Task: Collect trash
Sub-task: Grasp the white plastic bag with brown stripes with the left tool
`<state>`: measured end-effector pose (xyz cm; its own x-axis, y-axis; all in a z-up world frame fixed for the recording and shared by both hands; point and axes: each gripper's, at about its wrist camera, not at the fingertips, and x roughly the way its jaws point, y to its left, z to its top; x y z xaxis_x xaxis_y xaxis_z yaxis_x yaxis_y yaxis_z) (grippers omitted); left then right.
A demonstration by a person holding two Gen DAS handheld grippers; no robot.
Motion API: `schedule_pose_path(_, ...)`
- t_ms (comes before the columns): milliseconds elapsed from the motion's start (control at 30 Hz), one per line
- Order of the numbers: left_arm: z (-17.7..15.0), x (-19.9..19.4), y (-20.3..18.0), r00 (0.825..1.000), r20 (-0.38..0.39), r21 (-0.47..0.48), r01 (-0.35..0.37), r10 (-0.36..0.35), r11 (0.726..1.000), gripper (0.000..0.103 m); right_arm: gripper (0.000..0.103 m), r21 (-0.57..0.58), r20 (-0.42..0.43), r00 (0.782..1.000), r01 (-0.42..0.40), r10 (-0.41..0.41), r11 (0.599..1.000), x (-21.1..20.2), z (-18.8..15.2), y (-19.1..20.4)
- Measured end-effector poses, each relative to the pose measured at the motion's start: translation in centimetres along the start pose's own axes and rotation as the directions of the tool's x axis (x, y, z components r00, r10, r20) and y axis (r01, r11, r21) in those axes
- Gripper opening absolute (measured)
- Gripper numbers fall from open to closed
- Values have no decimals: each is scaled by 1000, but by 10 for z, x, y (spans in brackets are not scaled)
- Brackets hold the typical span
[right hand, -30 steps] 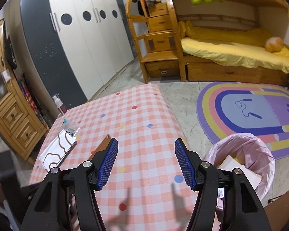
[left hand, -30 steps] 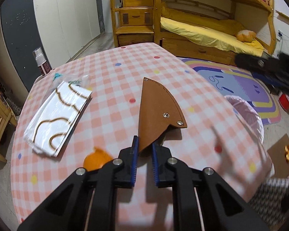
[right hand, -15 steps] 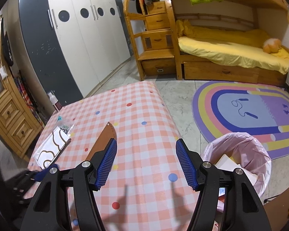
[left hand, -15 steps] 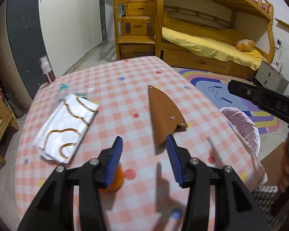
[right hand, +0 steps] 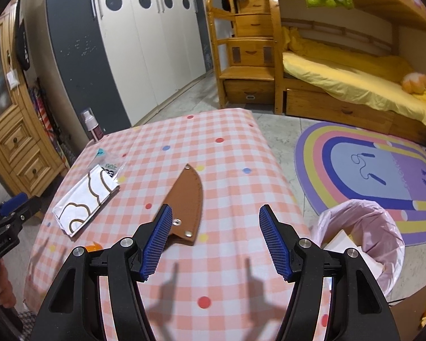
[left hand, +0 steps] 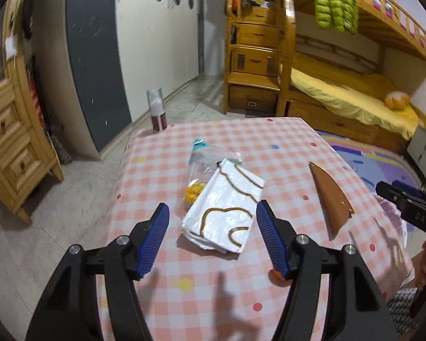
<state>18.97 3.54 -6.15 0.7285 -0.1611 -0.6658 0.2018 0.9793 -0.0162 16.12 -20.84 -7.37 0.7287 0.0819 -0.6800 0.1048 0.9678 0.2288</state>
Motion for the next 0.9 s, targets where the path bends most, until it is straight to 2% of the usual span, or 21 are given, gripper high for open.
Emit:
schedule_pose_path(67, -5, 13, 4, 999, -48, 5, -8, 8, 1000, 62, 64, -7, -3, 1000, -11, 11, 1000, 2, 1, 8)
schedule_pose_path(133, -10, 23, 0, 997, -74, 53, -4, 8, 999, 66, 64, -19, -4, 1000, -29, 28, 999, 3, 2, 18)
schedule_pose_path(167, -13, 26, -2, 996, -85, 71, -2, 8, 997, 78, 66, -27, -2, 999, -34, 34, 999, 3, 2, 22)
schedule_pose_path(200, -16, 30, -2, 995, -99, 90, -4, 13, 996, 84, 67, -36, 0, 999, -40, 40, 999, 3, 2, 26)
schedule_pose_path(233, -17, 34, -2, 994, -111, 97, -8, 19, 995, 85, 68, -43, 2, 999, -46, 46, 998, 3, 2, 30)
schedule_pose_path(333, -16, 47, 1, 989, -145, 75, -16, 27, 997, 85, 69, -58, 7, 998, -56, 56, 997, 2, 2, 37)
schedule_pose_path(467, -11, 59, 5, 988, -151, 55, -23, 31, 998, 85, 69, -60, 6, 999, -54, 54, 997, 1, 1, 35)
schedule_pose_path(667, -5, 67, -1, 991, -129, 77, -30, 40, 997, 80, 69, -6, 2, 998, -56, 56, 998, 0, 2, 19)
schedule_pose_path(800, -6, 83, -1, 982, -185, 86, -34, 49, 996, 80, 69, -2, -2, 998, -57, 57, 998, 1, 1, 17)
schedule_pose_path(900, -4, 87, 7, 980, -201, 33, 8, -1, 999, 80, 69, -7, -1, 998, -59, 59, 998, 1, 1, 17)
